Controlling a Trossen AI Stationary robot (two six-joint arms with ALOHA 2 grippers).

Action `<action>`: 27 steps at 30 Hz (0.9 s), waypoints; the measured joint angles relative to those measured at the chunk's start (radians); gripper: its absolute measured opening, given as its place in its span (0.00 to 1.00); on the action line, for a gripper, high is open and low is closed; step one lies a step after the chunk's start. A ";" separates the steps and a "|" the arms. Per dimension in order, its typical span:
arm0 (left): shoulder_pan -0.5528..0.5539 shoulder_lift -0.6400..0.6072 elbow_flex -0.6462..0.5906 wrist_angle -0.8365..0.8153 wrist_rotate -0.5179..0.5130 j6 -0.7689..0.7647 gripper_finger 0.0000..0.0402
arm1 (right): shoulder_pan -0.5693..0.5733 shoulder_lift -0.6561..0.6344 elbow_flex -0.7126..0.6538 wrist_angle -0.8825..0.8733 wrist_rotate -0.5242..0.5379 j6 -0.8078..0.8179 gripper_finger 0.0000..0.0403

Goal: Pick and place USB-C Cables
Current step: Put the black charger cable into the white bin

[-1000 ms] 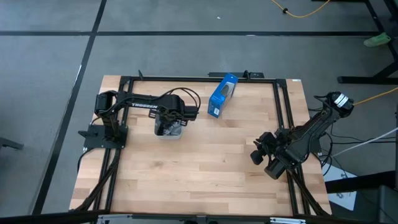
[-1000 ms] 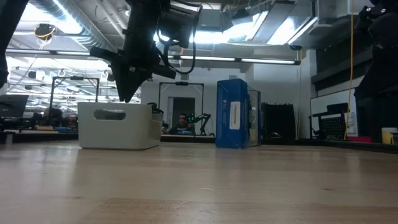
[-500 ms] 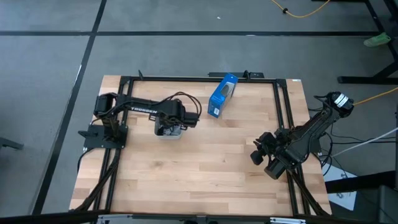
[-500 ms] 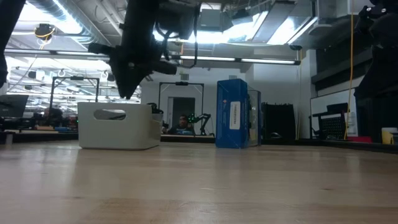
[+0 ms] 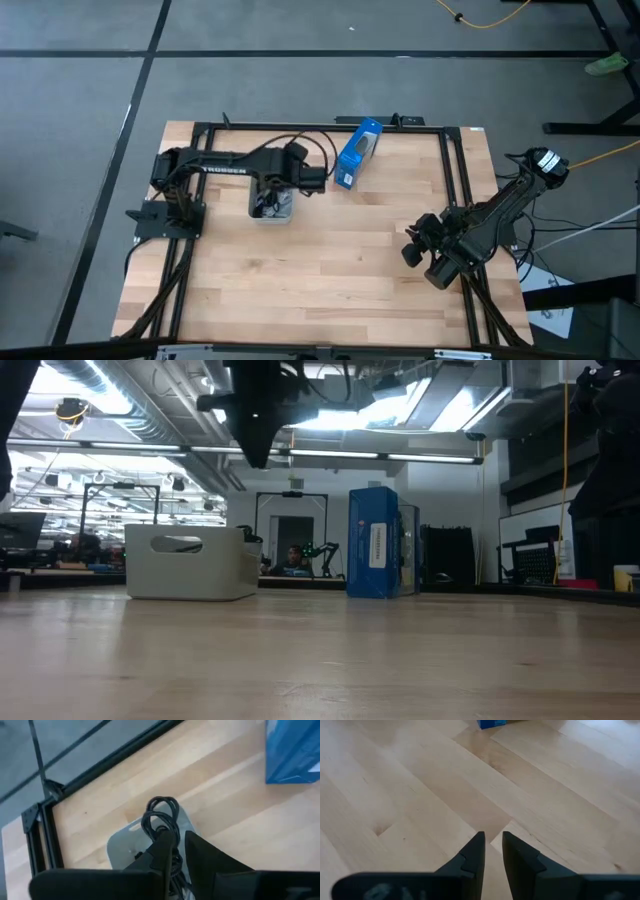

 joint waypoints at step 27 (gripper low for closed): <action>0.021 0.000 -0.253 0.160 0.255 -0.036 0.14 | 0.000 0.000 0.000 0.007 -0.008 -0.016 0.17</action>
